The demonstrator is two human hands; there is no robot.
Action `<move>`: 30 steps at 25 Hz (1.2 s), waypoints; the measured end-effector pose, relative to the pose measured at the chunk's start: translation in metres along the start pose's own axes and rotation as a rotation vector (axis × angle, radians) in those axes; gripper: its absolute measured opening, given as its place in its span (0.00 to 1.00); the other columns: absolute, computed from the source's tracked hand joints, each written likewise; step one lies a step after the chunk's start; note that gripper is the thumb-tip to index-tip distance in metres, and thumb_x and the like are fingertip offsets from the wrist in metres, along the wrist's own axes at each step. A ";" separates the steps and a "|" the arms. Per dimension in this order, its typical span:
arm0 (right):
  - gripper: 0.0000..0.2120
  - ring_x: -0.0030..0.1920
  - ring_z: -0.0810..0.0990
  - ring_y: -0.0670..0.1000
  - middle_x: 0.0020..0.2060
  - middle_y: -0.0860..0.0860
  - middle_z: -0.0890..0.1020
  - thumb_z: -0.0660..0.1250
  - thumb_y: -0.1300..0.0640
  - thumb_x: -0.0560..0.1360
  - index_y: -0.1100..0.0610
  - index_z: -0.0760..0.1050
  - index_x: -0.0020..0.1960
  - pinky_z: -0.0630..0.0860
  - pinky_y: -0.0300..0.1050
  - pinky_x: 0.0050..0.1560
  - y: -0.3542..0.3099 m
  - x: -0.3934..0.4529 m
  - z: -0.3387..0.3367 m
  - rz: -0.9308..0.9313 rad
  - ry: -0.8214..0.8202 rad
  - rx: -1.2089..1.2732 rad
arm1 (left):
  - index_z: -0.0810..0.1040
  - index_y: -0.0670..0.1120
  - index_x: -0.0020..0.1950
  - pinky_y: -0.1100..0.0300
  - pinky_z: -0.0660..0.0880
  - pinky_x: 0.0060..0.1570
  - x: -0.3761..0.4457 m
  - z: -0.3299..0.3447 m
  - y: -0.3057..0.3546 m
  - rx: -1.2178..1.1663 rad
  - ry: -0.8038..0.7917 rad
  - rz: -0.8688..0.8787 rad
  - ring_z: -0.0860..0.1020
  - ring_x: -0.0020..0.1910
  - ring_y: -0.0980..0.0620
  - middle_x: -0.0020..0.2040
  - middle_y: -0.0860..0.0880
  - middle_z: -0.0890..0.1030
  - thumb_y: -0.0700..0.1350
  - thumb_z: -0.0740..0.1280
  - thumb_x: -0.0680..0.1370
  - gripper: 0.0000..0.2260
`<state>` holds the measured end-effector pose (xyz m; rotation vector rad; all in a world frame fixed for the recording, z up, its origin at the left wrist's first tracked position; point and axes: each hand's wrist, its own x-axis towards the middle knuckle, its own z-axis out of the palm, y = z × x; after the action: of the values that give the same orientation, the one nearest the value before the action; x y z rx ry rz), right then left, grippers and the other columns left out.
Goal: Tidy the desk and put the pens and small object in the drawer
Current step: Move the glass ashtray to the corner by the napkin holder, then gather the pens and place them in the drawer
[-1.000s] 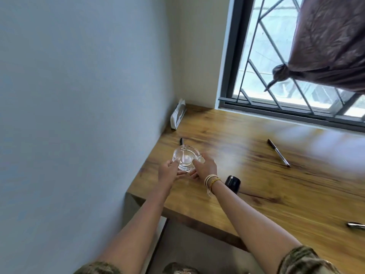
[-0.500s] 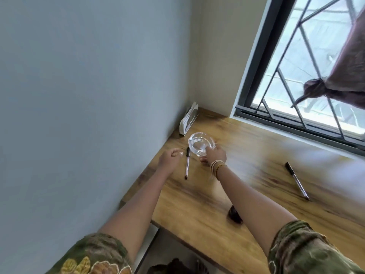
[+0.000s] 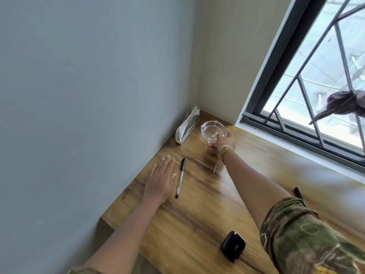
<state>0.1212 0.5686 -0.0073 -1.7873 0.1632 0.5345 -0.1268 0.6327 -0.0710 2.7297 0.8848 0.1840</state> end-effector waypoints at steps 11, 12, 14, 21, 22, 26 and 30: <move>0.19 0.29 0.83 0.58 0.39 0.62 0.84 0.62 0.52 0.77 0.55 0.61 0.64 0.79 0.48 0.24 0.011 0.004 0.001 0.092 -0.048 0.060 | 0.53 0.49 0.79 0.54 0.46 0.76 0.002 -0.001 -0.001 0.004 -0.020 0.003 0.49 0.78 0.53 0.80 0.51 0.52 0.51 0.48 0.83 0.24; 0.20 0.29 0.83 0.58 0.39 0.62 0.84 0.62 0.49 0.77 0.55 0.60 0.63 0.80 0.50 0.26 0.016 -0.003 0.000 0.086 -0.022 0.050 | 0.52 0.49 0.79 0.54 0.46 0.76 0.001 -0.001 -0.001 -0.007 -0.039 0.003 0.48 0.79 0.53 0.80 0.51 0.51 0.51 0.48 0.83 0.24; 0.21 0.32 0.84 0.59 0.42 0.61 0.83 0.60 0.47 0.76 0.56 0.61 0.63 0.82 0.53 0.33 0.031 -0.026 -0.001 0.028 0.066 -0.047 | 0.52 0.49 0.79 0.52 0.46 0.76 0.003 -0.005 0.000 -0.028 -0.089 0.009 0.47 0.79 0.51 0.80 0.50 0.50 0.49 0.50 0.83 0.23; 0.10 0.50 0.78 0.53 0.51 0.54 0.76 0.64 0.62 0.72 0.59 0.75 0.53 0.77 0.49 0.53 0.109 -0.109 -0.028 -0.583 -0.103 -0.521 | 0.78 0.48 0.61 0.51 0.69 0.57 -0.002 -0.019 0.042 -0.258 0.084 -0.183 0.74 0.57 0.45 0.58 0.47 0.74 0.53 0.63 0.78 0.15; 0.11 0.51 0.78 0.54 0.52 0.54 0.76 0.64 0.63 0.71 0.59 0.75 0.53 0.77 0.50 0.55 0.114 -0.112 -0.033 -0.599 -0.102 -0.513 | 0.78 0.47 0.59 0.51 0.72 0.54 -0.003 -0.019 0.052 -0.284 0.092 -0.237 0.75 0.54 0.45 0.56 0.46 0.75 0.54 0.66 0.77 0.16; 0.14 0.53 0.79 0.54 0.53 0.54 0.76 0.65 0.65 0.70 0.60 0.75 0.56 0.76 0.50 0.59 0.122 -0.122 -0.049 -0.576 -0.113 -0.507 | 0.82 0.41 0.47 0.51 0.79 0.48 0.001 -0.027 0.077 -0.301 -0.038 -0.314 0.80 0.47 0.45 0.46 0.44 0.83 0.45 0.68 0.75 0.08; 0.15 0.55 0.79 0.53 0.54 0.54 0.78 0.66 0.64 0.70 0.59 0.76 0.57 0.75 0.46 0.61 0.124 -0.129 -0.067 -0.528 -0.167 -0.524 | 0.79 0.43 0.31 0.56 0.78 0.39 -0.007 -0.030 0.087 -0.879 -0.114 -0.550 0.80 0.33 0.48 0.33 0.44 0.82 0.43 0.69 0.74 0.11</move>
<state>-0.0219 0.4482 -0.0468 -2.1678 -0.6021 0.3545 -0.0905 0.5674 -0.0173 1.6218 1.1343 0.2301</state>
